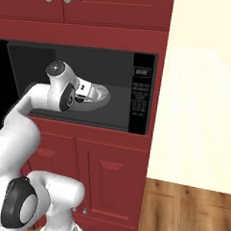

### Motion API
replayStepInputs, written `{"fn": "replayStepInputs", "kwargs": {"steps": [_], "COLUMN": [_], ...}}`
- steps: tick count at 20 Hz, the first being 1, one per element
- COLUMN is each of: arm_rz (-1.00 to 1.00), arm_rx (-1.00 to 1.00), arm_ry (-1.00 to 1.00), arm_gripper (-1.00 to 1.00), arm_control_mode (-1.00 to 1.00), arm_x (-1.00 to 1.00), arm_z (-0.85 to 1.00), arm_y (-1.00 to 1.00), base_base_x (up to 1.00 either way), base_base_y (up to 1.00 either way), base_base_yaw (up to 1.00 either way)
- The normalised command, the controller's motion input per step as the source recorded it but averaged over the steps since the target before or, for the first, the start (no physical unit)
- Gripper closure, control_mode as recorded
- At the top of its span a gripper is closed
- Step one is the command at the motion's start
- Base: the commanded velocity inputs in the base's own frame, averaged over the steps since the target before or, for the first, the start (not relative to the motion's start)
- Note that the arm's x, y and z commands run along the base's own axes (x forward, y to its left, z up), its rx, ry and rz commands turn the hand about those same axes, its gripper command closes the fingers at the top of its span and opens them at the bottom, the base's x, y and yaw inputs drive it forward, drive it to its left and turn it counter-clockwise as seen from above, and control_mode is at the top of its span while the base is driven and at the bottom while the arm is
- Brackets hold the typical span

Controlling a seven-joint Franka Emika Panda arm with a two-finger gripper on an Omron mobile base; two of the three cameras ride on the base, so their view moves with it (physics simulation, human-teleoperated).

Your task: Pick the eggplant from the microwave and place it on plate located on the counter.

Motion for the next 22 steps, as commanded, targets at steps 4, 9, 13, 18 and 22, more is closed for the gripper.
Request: {"fn": "replayStepInputs", "kwargs": {"steps": [4,9,13,18,22], "arm_rz": [-0.11,-0.01,0.05,0.01,0.01], "arm_rx": [0.09,0.05,0.00,-0.01,0.00], "arm_ry": [0.04,0.00,0.00,0.06,0.05], "arm_gripper": [1.00,1.00,1.00,1.00,1.00], "arm_control_mode": [-1.00,-1.00,-1.00,-1.00,-1.00], "arm_x": [-0.99,-1.00,-1.00,-0.98,-0.86], "arm_z": [0.56,0.26,0.15,0.16,0.13], "arm_y": [-0.05,-0.02,0.00,0.01,0.00], "base_base_x": [0.00,0.00,0.00,0.00,0.00], "base_base_y": [0.00,0.00,0.00,0.00,0.00], "base_base_yaw": [0.00,0.00,0.00,0.00,0.00]}}
